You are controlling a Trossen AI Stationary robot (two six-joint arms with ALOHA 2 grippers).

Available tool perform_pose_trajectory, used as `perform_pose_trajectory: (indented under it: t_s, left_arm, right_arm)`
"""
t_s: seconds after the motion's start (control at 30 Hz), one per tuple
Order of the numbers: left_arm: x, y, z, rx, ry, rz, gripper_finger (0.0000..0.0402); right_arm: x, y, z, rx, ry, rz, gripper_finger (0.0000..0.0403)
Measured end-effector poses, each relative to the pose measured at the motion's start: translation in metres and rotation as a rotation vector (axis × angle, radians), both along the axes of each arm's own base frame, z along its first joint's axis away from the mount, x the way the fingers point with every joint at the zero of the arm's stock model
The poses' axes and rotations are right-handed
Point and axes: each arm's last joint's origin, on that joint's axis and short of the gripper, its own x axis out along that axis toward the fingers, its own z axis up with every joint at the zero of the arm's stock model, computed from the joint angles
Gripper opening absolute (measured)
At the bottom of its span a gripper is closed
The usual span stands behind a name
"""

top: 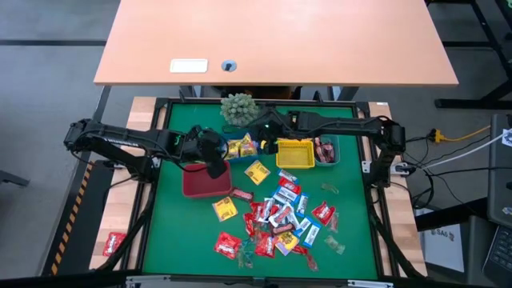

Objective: Sort candy
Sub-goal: Put the blue chocolate bar into the orange bin

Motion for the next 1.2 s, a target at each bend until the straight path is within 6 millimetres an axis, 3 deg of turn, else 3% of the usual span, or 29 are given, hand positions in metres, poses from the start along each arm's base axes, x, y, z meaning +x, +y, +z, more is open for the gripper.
perform_pose_trajectory:
  t_s: [0.13,0.3,0.43,0.63,0.83,1.2]
  left_arm:
    - [0.005,-0.005,0.004,0.051,-0.033,-0.087,0.0119]
    - [0.013,-0.012,0.012,0.102,-0.103,-0.177,0.0119]
    - [0.017,-0.017,0.018,0.158,-0.150,-0.246,0.0119]
    - [0.020,-0.019,0.022,0.230,-0.161,-0.313,0.0119]
    - [0.020,-0.020,0.022,0.237,-0.156,-0.324,0.0119]
    - [0.020,-0.022,0.022,0.206,-0.162,-0.362,0.0119]
  right_arm:
    - [-0.019,0.019,0.015,0.056,0.039,-0.010,0.0159]
    - [-0.052,0.060,0.027,0.229,0.174,-0.002,0.0159]
    - [-0.070,0.094,0.027,0.416,0.312,0.047,0.0159]
    - [-0.091,0.134,0.019,0.481,0.502,0.005,0.0159]
    - [-0.103,0.165,0.003,0.460,0.572,0.043,0.0159]
    - [-0.114,0.200,-0.052,0.393,0.582,0.264,0.0159]
